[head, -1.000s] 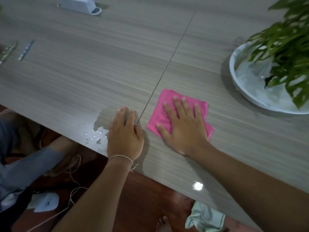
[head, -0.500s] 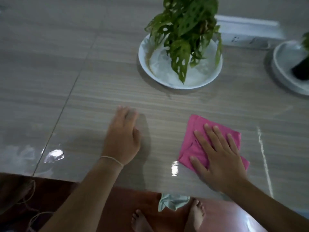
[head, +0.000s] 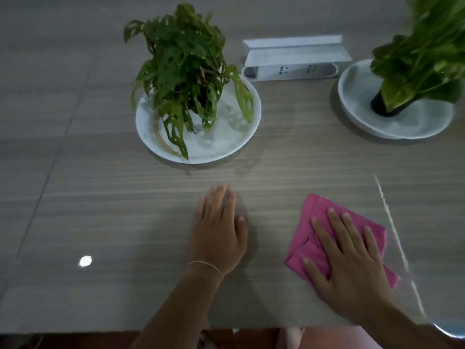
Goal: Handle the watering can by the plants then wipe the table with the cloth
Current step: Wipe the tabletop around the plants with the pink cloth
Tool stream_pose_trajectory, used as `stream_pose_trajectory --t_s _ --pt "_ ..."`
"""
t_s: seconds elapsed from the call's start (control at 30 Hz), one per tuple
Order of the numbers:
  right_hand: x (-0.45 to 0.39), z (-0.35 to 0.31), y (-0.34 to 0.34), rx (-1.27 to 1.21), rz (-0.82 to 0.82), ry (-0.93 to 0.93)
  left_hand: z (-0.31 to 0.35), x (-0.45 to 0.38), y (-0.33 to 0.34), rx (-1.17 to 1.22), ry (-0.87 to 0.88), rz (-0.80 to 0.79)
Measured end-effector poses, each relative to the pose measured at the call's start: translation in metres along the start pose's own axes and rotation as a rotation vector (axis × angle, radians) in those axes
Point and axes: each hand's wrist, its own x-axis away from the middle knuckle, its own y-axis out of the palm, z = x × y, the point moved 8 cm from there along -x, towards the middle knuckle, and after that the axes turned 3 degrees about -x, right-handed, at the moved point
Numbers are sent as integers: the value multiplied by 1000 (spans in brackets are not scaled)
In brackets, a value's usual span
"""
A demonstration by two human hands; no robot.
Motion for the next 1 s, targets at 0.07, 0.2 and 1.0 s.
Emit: stream_pose_trajectory --t_s 0.07,0.2,1.0 --pt "-5 -2 2 6 -1 -11 -1 -1 -1 19 -17 20" --pt "-58 -1 -11 9 1 -13 1 -2 -4 37 -27 34" --pt "-150 -43 -21 2 -25 -136 -2 2 -1 -32 -71 13"
